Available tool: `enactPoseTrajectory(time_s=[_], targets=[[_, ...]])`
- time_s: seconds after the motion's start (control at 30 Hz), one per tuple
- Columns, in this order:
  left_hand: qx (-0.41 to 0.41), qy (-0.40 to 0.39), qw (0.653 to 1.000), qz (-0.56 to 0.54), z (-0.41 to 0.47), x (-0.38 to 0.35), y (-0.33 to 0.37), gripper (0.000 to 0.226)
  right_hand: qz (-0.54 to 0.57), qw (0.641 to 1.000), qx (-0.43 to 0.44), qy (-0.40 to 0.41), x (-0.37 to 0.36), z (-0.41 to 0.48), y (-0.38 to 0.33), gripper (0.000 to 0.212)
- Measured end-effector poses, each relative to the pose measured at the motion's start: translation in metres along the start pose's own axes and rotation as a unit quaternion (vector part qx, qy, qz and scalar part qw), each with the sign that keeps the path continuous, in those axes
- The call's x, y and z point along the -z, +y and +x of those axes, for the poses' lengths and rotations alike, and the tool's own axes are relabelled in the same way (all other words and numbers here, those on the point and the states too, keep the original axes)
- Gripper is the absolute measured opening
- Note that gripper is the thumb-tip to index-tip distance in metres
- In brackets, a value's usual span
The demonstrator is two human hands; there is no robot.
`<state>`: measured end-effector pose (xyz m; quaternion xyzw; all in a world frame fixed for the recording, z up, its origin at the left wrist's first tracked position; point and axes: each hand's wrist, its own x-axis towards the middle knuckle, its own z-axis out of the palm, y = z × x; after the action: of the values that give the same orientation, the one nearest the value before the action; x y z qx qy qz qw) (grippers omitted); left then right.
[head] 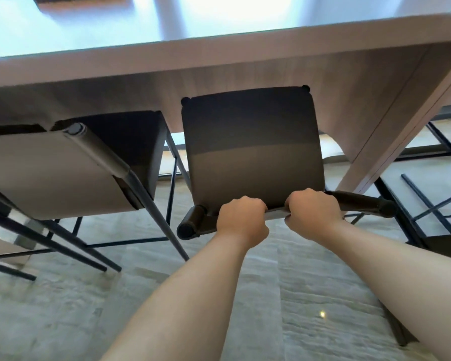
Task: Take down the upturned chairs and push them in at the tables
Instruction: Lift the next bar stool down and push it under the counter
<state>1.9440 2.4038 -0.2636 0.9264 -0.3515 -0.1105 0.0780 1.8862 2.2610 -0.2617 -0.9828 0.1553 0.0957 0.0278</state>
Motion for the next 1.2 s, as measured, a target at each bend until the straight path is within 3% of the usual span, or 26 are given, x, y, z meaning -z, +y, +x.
enactPoseTrajectory(time_s=[0.3, 0.4, 0.8, 1.2], targets=[[-0.036, -0.005, 0.999, 0.015, 0.014, 0.011, -0.005, 0.014, -0.009, 1.0, -0.006, -0.02, 0.011, 0.017, 0.002, 0.008], [-0.043, -0.008, 0.999, 0.028, 0.009, 0.011, -0.005, 0.013, -0.01, 1.0, 0.013, -0.024, 0.008, 0.014, 0.004, 0.016], [0.029, -0.045, 0.998, 0.013, -0.005, 0.007, 0.005, 0.017, 0.005, 0.997, 0.071, -0.036, 0.008, 0.0, 0.005, 0.021], [0.037, -0.06, 0.997, 0.015, -0.02, 0.018, 0.021, 0.016, -0.024, 0.994, 0.098, -0.049, 0.022, -0.016, 0.014, 0.016]])
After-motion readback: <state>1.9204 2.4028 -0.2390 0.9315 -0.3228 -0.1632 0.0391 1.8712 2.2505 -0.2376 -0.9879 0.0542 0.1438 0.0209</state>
